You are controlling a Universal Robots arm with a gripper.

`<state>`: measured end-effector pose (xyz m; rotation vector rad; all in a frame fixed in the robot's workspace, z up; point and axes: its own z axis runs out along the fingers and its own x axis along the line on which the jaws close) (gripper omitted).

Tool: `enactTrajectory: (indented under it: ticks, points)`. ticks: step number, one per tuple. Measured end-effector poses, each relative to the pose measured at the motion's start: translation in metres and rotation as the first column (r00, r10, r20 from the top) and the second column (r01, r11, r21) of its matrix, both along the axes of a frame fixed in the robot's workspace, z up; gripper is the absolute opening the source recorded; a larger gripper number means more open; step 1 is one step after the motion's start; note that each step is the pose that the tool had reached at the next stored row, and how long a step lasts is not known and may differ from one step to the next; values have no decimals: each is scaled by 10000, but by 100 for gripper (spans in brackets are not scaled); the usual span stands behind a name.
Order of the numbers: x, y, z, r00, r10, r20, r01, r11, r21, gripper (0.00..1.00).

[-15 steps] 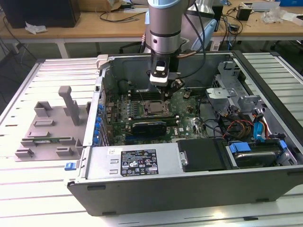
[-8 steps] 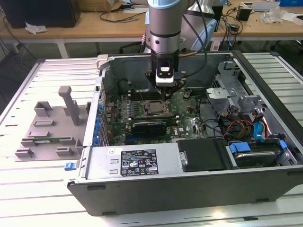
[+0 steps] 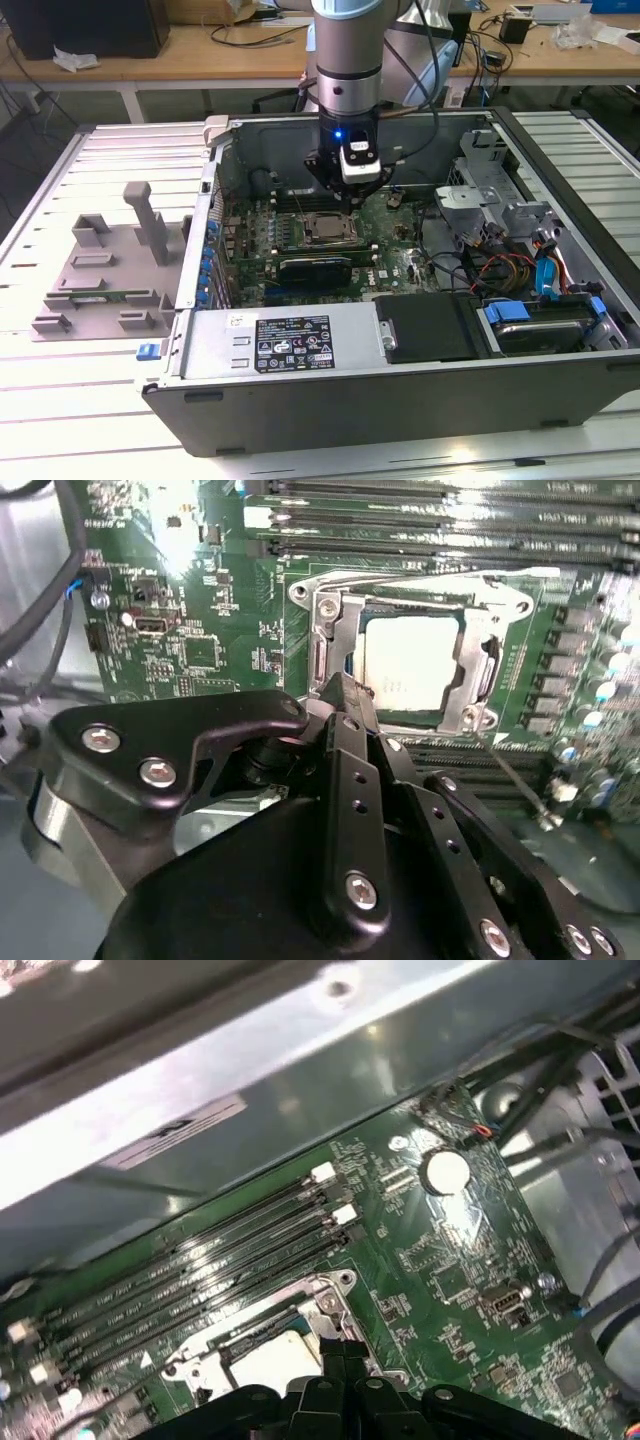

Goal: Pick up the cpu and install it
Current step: 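Close the cpu cover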

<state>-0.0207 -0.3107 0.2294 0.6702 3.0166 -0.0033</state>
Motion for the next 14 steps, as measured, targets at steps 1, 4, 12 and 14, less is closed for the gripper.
enactTrajectory:
  ticks: [1,4,12,14]
  points:
    - [-1,0,0,9998,189,-8,-189,9998,-61,11]
    - [-6,3,-2,9954,951,-53,-953,9949,-336,11]
    - [-115,4,-55,9862,1651,-89,-1654,9856,-344,11]
    - [-152,4,-68,9853,1705,-93,-1708,9847,-344,11]
